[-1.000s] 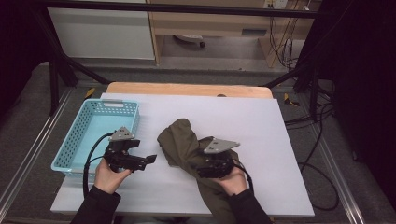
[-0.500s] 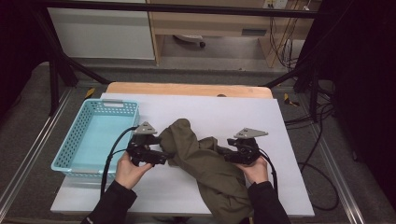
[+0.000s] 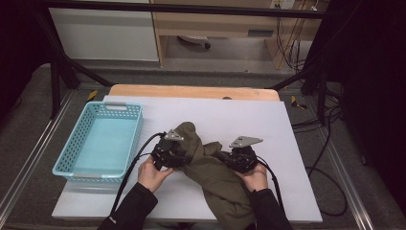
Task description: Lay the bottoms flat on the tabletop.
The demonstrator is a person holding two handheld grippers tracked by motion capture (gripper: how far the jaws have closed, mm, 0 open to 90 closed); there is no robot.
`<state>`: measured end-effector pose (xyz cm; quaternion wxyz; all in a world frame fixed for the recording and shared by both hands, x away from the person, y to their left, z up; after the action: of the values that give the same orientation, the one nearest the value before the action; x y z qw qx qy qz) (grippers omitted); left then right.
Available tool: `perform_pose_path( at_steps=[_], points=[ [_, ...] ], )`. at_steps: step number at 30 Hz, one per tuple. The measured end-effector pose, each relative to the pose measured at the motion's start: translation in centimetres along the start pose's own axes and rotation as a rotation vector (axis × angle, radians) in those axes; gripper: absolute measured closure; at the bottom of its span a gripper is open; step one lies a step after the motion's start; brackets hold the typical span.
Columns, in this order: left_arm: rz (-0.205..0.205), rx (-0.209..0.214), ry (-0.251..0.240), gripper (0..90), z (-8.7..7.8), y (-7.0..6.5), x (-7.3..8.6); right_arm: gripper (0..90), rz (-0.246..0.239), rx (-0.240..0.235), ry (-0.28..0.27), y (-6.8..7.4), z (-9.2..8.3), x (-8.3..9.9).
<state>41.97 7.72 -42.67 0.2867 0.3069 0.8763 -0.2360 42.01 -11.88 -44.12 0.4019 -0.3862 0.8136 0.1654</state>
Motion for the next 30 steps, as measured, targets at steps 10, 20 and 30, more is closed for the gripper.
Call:
perform_pose_path(
  at_steps=[10, 20, 30],
  points=[
    [0.030, 0.003, -0.033, 88.0, -2.2, 0.4, 0.1, 88.0, 0.059, 0.094, -0.061, -2.2, -2.3, -0.6],
    [0.032, -0.048, -0.124, 88.4, -7.1, 2.6, -0.6, 88.5, 0.042, 0.286, -0.168, -6.1, -8.7, -3.5],
    [0.026, -0.016, -0.011, 88.0, -5.9, 2.1, 3.8, 87.6, 0.060, 0.267, -0.072, -6.1, -10.0, 0.0]
  ],
)
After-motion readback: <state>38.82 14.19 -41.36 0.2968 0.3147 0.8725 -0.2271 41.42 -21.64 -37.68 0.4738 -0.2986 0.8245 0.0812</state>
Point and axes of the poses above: each handheld gripper's, and its own axes: z roughly forward along the jaws, x roughly out of its underside, y roughly to its left, the point moved 6 cm from there along z, roughly forward along the jaws, and after that the axes turned 8 degrees about -z, right-handed, at the moved point
